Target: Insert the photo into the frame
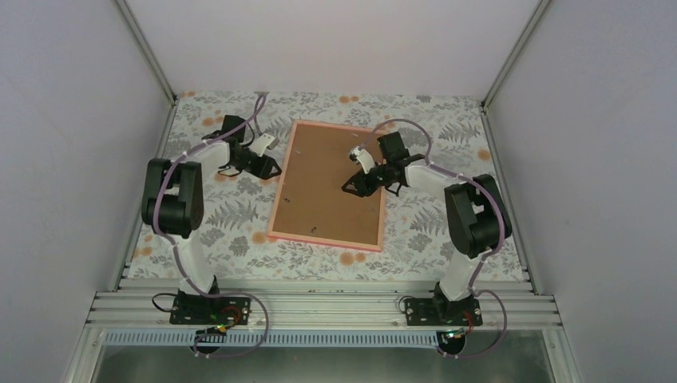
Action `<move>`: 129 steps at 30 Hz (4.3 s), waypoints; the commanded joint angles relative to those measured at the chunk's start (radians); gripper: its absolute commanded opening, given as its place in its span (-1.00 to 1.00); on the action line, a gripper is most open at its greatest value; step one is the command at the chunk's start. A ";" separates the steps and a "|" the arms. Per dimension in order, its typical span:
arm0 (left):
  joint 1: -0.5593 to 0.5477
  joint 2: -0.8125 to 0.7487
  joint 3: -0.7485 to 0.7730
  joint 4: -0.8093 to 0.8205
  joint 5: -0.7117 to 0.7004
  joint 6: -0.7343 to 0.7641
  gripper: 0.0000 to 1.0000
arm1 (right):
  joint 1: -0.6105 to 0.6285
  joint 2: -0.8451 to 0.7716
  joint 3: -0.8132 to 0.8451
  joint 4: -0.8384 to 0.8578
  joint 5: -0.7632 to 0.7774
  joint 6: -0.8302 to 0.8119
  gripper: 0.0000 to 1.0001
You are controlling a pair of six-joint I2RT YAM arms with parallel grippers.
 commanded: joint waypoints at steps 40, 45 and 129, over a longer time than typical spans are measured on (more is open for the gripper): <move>-0.167 0.031 -0.238 0.004 0.146 -0.032 -0.37 | 0.316 -0.076 -0.203 0.289 0.301 -0.110 -0.59; -0.167 0.039 -0.234 0.004 0.147 -0.037 -0.37 | 0.421 -0.010 -0.177 0.287 0.367 -0.114 -0.53; -0.116 0.114 -0.091 0.155 0.193 -0.182 -0.28 | 0.226 0.408 0.339 0.061 0.303 -0.206 -0.42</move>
